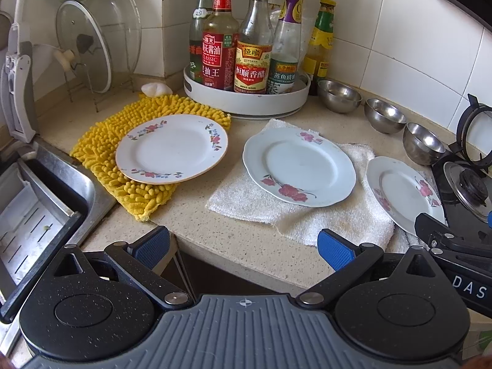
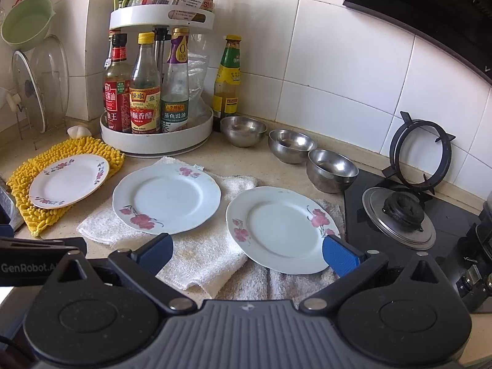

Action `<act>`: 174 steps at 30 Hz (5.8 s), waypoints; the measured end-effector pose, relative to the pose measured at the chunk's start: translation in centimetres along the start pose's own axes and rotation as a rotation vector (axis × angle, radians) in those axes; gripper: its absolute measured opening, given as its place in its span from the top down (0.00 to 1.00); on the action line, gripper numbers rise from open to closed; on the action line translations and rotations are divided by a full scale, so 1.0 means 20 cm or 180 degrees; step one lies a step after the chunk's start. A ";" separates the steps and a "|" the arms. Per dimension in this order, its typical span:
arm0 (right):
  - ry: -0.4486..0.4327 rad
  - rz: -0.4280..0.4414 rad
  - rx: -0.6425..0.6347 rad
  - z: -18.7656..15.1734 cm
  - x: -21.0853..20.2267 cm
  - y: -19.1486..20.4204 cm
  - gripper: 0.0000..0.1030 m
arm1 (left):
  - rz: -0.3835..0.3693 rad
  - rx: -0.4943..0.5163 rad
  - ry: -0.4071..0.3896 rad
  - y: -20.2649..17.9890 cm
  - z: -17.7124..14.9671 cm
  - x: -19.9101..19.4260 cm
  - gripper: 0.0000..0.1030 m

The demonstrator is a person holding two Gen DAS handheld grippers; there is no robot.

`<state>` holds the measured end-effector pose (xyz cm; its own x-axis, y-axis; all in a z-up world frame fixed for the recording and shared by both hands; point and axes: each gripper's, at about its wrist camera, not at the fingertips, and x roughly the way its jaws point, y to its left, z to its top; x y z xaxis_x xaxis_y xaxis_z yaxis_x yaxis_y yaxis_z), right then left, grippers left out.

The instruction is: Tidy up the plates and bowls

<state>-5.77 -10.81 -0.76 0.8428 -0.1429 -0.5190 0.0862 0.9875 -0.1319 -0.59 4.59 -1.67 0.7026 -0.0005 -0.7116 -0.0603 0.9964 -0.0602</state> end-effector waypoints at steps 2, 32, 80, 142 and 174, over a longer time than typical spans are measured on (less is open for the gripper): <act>0.0016 -0.0013 0.0005 0.00 0.00 0.00 0.00 | -0.0013 0.0000 0.0005 0.00 0.00 0.00 0.00; 0.0437 -0.0291 0.0355 0.00 0.42 -0.55 0.00 | -0.0428 0.0571 0.0407 -0.42 0.07 0.32 0.00; 0.0917 0.0197 0.1646 -0.11 0.75 -0.66 0.30 | -0.1707 0.2755 0.0530 -1.11 0.38 0.97 0.03; 0.0741 0.0664 0.2375 -0.22 0.73 -0.88 0.53 | -0.2069 0.2521 0.0823 -1.04 0.40 1.01 0.04; 0.0716 0.1496 0.1747 0.21 0.95 -0.70 0.51 | -0.1528 0.1368 0.0599 -0.71 0.65 0.87 0.05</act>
<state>11.18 -27.07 -5.26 0.7323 0.3494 -0.5845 0.0464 0.8307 0.5548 21.83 -8.39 -4.12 0.4431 -0.4283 -0.7876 0.5431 0.8272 -0.1442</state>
